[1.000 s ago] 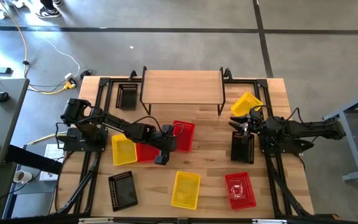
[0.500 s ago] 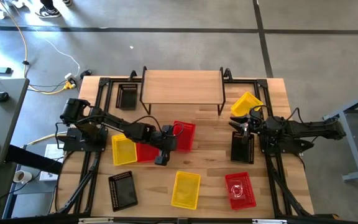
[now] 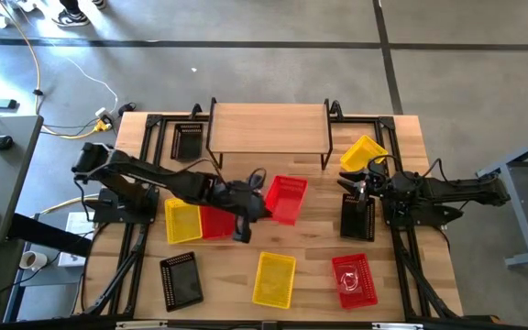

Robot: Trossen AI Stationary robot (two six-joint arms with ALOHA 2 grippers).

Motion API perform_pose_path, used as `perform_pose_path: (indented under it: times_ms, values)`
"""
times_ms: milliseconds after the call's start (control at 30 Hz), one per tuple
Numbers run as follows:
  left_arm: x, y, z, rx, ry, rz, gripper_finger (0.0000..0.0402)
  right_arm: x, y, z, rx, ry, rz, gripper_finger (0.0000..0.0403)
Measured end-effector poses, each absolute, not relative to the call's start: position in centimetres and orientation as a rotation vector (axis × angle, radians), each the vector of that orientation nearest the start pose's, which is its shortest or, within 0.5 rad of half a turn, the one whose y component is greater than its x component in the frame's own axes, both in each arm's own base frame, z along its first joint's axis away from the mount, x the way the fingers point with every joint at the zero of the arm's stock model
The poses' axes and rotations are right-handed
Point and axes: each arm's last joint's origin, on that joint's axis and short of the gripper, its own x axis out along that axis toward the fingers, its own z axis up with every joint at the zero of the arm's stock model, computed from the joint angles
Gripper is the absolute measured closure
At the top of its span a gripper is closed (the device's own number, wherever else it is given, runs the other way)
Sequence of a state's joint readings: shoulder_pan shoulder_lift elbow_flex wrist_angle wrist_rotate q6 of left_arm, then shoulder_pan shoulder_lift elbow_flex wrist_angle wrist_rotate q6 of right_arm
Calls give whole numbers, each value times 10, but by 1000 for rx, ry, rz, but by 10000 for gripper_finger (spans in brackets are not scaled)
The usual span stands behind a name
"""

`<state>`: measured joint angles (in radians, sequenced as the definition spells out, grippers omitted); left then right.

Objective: Stack baskets on shelf by color
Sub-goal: Put the top right red bin on the shelf

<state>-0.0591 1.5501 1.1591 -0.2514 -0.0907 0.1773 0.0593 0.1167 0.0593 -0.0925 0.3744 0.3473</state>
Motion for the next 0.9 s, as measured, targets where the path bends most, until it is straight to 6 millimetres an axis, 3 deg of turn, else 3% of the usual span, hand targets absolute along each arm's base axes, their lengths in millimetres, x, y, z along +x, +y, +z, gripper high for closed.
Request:
perform_pose_path:
  times_ms: [167,367,633,900]
  values:
    - [331,-7,306,324,643,62,400,100,-5,166,311,91,-336,270]
    - [305,14,325,477,721,208,400,100,-5,166,311,92,-337,270]
    - [267,62,333,493,901,345,401,100,-5,166,311,92,-337,270]
    - [244,108,330,464,1028,367,401,100,-5,166,311,92,-336,270]
